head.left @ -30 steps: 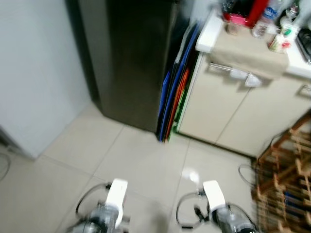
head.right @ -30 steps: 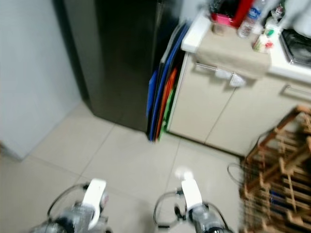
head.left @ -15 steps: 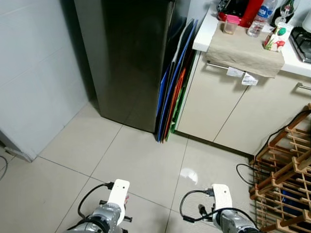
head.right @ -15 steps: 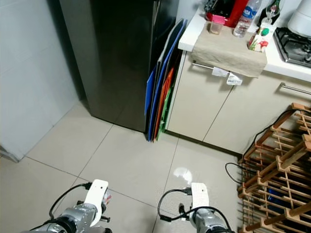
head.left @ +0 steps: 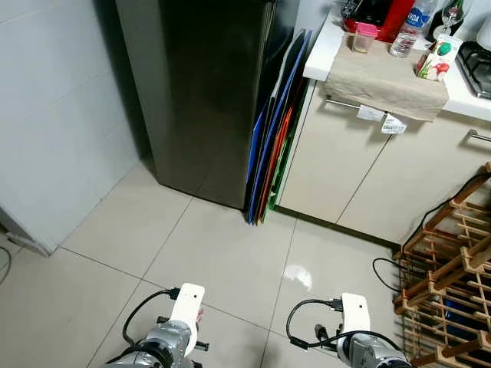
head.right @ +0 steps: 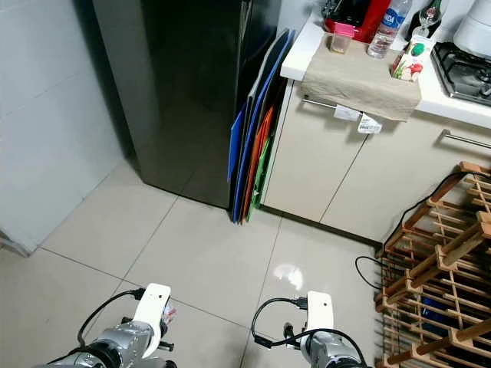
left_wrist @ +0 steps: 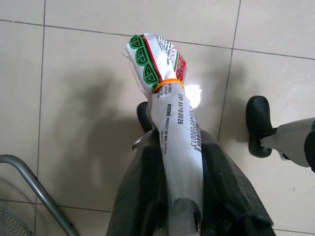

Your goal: Restocking fridge

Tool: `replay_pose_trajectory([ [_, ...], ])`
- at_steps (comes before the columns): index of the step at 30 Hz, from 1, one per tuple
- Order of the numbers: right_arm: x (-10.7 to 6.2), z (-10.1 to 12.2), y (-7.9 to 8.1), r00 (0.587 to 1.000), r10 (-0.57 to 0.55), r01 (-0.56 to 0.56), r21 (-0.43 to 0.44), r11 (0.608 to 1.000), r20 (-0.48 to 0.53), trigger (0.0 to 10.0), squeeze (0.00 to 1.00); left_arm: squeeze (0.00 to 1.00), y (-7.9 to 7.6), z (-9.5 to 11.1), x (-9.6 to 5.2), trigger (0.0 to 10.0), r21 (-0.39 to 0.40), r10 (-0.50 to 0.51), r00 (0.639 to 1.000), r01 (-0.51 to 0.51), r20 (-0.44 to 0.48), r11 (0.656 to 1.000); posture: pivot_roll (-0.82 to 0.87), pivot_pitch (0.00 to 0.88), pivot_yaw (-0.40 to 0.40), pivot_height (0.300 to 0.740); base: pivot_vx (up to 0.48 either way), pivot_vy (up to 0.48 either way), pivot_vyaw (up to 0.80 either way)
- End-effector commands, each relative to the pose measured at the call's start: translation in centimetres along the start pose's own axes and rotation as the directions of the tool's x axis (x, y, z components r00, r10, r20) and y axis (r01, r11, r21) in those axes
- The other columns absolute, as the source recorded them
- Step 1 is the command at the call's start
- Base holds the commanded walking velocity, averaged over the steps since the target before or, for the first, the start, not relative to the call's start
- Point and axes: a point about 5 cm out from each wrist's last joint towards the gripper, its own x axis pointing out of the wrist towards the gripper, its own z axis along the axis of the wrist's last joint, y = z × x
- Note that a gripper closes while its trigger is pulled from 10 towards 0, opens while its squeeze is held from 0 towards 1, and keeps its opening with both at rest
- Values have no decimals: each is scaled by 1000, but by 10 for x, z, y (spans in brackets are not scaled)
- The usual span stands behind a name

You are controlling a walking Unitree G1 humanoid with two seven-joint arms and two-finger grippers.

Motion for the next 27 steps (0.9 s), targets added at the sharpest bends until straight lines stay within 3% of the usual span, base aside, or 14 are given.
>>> replay_pose_trajectory([
  [1,0,3,-1,1000,0,0,0,1000,3,10000,149,0,-2,-1,0,10000,5,-9,1000,9,4,1000,-58,0,-29,740,0,0,0],
  [17,0,-2,2,1000,17,-17,-22,1000,-4,10000,141,0,0,-6,0,10000,33,-4,1000,5,-5,999,-61,0,-6,740,0,0,0],
  [27,0,5,3,1000,23,-23,-39,999,5,10000,145,0,5,-2,0,10000,17,4,1000,-4,5,1000,-49,0,-9,740,0,0,0],
])
